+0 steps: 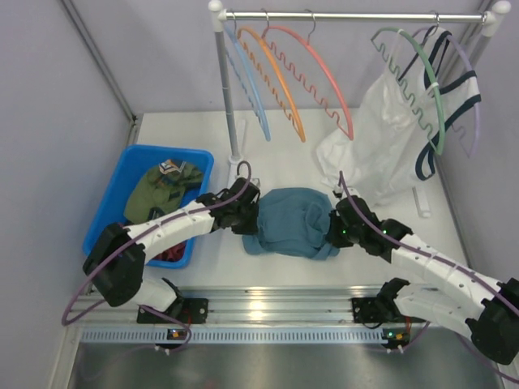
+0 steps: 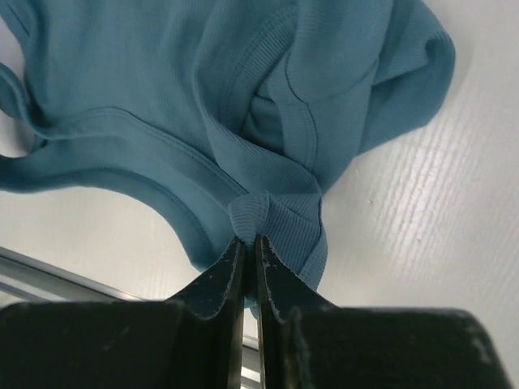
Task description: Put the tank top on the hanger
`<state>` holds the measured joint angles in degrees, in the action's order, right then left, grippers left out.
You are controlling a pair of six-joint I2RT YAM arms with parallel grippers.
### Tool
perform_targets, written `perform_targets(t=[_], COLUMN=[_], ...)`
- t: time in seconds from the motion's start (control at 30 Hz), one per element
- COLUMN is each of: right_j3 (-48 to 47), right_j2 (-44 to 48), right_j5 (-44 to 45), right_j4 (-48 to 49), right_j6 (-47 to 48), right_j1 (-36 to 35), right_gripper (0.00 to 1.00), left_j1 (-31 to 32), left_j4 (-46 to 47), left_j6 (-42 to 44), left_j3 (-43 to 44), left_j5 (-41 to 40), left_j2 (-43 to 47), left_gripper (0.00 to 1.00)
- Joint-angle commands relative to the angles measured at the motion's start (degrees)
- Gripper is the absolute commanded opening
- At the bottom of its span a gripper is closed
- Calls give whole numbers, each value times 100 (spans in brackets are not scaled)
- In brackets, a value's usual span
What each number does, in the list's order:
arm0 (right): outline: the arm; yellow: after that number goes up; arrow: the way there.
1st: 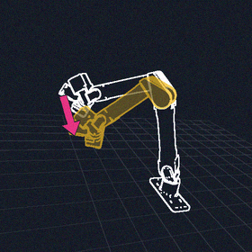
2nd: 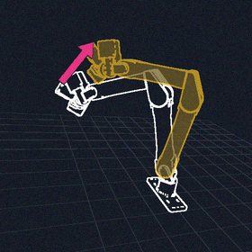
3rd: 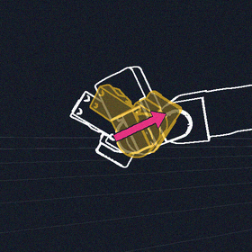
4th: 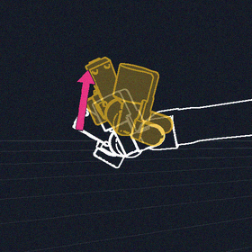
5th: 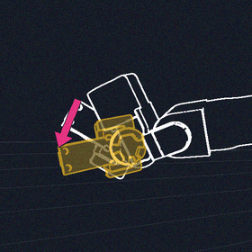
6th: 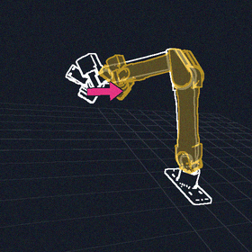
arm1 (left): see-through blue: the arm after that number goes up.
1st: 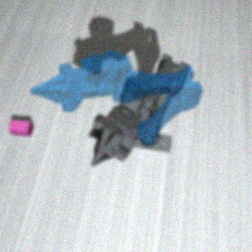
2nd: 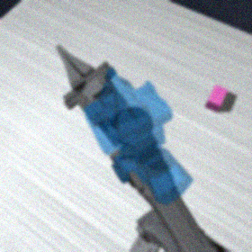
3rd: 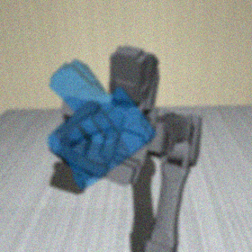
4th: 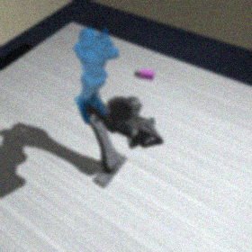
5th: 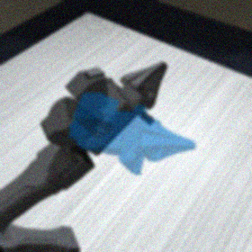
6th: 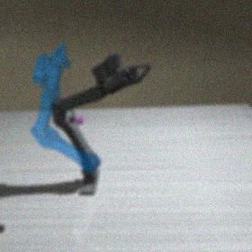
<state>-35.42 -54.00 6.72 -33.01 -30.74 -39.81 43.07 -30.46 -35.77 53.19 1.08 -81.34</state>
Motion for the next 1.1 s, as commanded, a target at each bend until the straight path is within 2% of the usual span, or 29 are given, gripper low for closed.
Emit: perform_targets(t=[0.0, 0.07, 0.1, 0.23, 0.43, 0.5, 0.6, 0.93, 1.07], right_j3=[-132, -158, -176, -342, -668, -729, -992, -3065, -4609], right_j2=[-58, 3, 12, -23, -146, 64, 337, 540, 101], right_j5=[-285, -259, -233, -58, -13, -4, -13, -75, 268], right_j4=[832, 841, 832, 657, 314, 304, 138, -1004, -1435], right_j6=[-152, -90, -72, -37, 59, 121, 314, 1149, 1421], right_j1=[-105, -97, -97, -88, -97, -97, -88, -97, -88], right_gripper=[5, 11, 17, 31, 44, 54, 64, 65, 61], left_j1=[140, 175, 176, 176, 167, 167, 167, 167, 167], left_j4=[787, 796, 796, 656, 260, 164, 49, -224, -259], left_j6=[-141, -132, -132, -45, 105, 166, 219, 237, 228], left_j3=[16, 7, -1, 51, 262, 306, 411, 552, 561], left_j5=[340, 323, 288, 156, -38, -55, -55, -55, -47], left_j2=[-101, -93, -32, 170, 408, 496, 584, 918, 1059], left_gripper=[2, 9, 17, 31, 38, 39, 40, 40, 40])
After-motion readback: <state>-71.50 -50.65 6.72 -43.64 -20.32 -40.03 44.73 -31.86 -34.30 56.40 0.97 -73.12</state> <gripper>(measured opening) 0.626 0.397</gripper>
